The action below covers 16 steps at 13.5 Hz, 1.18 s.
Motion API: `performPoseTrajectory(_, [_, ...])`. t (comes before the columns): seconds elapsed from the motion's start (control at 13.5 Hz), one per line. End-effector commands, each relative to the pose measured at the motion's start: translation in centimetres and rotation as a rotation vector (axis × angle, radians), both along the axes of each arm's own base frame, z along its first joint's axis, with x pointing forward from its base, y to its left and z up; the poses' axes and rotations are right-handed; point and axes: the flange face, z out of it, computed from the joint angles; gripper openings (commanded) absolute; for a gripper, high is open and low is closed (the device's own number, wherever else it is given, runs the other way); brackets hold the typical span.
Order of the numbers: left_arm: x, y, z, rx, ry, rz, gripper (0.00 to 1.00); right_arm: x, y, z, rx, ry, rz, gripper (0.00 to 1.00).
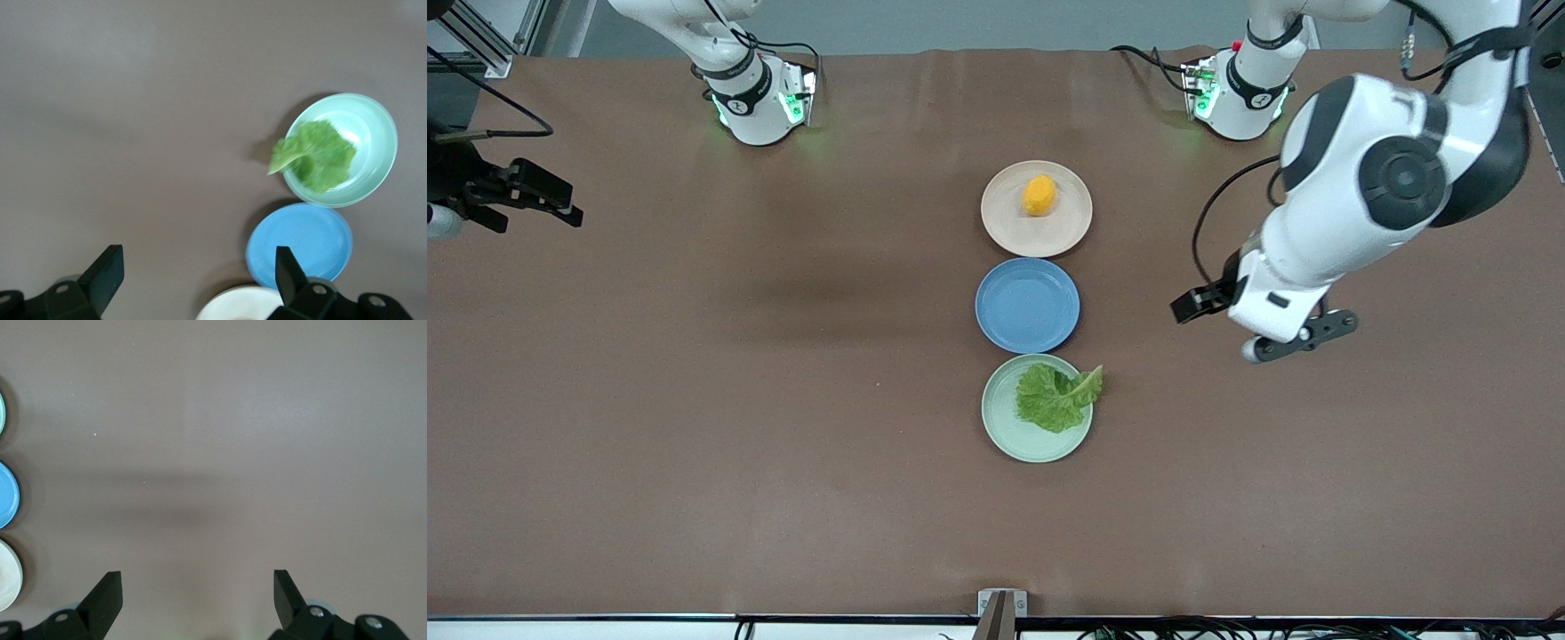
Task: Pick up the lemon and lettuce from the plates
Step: 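Reach the left gripper down to the lettuce leaf on the green plate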
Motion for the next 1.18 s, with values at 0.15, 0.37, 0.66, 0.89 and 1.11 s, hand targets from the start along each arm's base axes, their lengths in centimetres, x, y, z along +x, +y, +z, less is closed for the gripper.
performPoseTrajectory(0.15, [2.8, -6.5, -6.0, -0.024, -0.088, 0.331, 1.00, -1.0, -0.1, 0.1, -0.027, -0.004, -0.010, 1.00])
performPoseTrajectory(0.37, [3.5, -11.1, -10.6, -0.087, -0.138, 0.524, 1.00, -1.0, -0.1, 0.4, -0.027, 0.007, -0.011, 1.00])
performPoseTrajectory(0.66, [3.3, -14.7, -15.8, -0.142, -0.157, 0.683, 1.00, 1.1, 0.1, -1.8, -0.024, 0.039, -0.004, 1.00])
performPoseTrajectory(0.89, [1.9, -16.3, -20.0, -0.096, -0.122, 0.658, 1.00, 5.1, 2.0, -8.3, -0.025, 0.133, 0.040, 1.00])
performPoseTrajectory(1.11, [1.0, -16.9, -23.9, -0.039, -0.114, 0.617, 1.00, 5.1, 6.6, -9.4, 0.033, 0.153, -0.022, 1.00])
